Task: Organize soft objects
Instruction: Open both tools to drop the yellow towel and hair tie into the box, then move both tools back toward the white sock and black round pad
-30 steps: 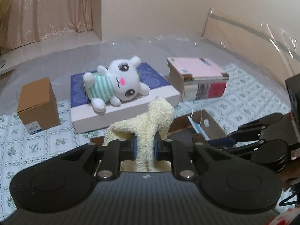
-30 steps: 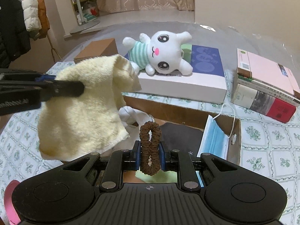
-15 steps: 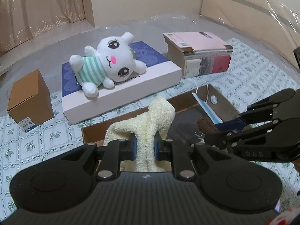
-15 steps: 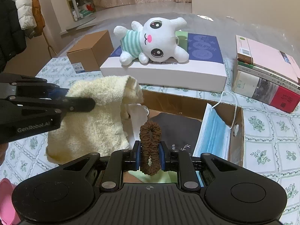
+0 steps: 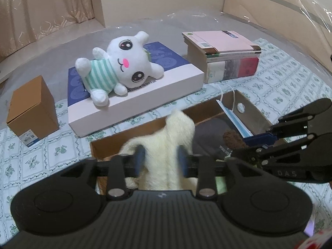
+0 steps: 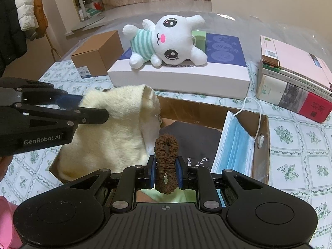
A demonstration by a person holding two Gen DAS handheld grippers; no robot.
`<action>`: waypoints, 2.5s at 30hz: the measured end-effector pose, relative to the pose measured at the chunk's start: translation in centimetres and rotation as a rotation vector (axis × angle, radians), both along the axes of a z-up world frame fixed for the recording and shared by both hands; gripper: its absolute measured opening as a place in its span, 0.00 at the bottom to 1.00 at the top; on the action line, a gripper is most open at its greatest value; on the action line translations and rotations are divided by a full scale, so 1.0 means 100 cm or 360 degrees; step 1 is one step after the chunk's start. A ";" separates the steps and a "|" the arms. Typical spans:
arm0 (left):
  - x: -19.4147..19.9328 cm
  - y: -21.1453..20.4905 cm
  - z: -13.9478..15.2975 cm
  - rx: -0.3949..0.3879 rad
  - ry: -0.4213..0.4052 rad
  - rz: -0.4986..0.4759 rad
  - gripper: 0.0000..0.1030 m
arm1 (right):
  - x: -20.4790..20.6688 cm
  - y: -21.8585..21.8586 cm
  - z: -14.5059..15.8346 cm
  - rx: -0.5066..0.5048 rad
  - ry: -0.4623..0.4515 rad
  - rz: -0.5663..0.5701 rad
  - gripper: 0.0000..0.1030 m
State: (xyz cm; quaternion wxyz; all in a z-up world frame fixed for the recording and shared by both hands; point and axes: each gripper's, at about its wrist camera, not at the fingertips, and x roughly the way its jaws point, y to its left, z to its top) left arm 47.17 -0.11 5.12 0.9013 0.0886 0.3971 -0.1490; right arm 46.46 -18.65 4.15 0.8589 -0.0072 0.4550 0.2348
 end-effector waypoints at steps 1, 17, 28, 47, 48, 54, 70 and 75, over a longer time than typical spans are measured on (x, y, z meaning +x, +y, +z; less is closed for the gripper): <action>0.000 0.002 0.002 -0.0003 -0.0012 0.0002 0.44 | 0.000 0.000 0.000 0.0002 0.0003 -0.0001 0.20; -0.011 0.029 0.006 -0.0004 -0.0032 0.0053 0.53 | 0.004 0.006 0.001 0.0142 0.0030 0.0000 0.44; -0.025 0.045 0.013 -0.0019 -0.0036 0.0097 0.53 | -0.009 0.005 0.008 0.0143 0.0015 -0.0027 0.57; -0.163 0.070 0.084 -0.0141 -0.0175 0.0143 0.60 | -0.137 -0.010 0.074 0.0227 -0.0075 -0.0002 0.57; -0.173 0.072 0.088 -0.0144 -0.0184 0.0145 0.60 | -0.145 -0.011 0.077 0.0229 -0.0080 0.0002 0.57; -0.223 0.079 0.105 -0.0137 -0.0204 0.0141 0.64 | -0.187 -0.020 0.089 0.0232 -0.0095 -0.0003 0.58; -0.262 0.086 0.120 -0.0030 -0.0130 0.0059 0.67 | -0.216 -0.038 0.095 0.0209 0.0017 0.0011 0.81; -0.249 0.095 0.115 -0.0040 -0.0092 0.0070 0.72 | -0.195 -0.022 0.086 0.0147 0.0105 0.0034 0.85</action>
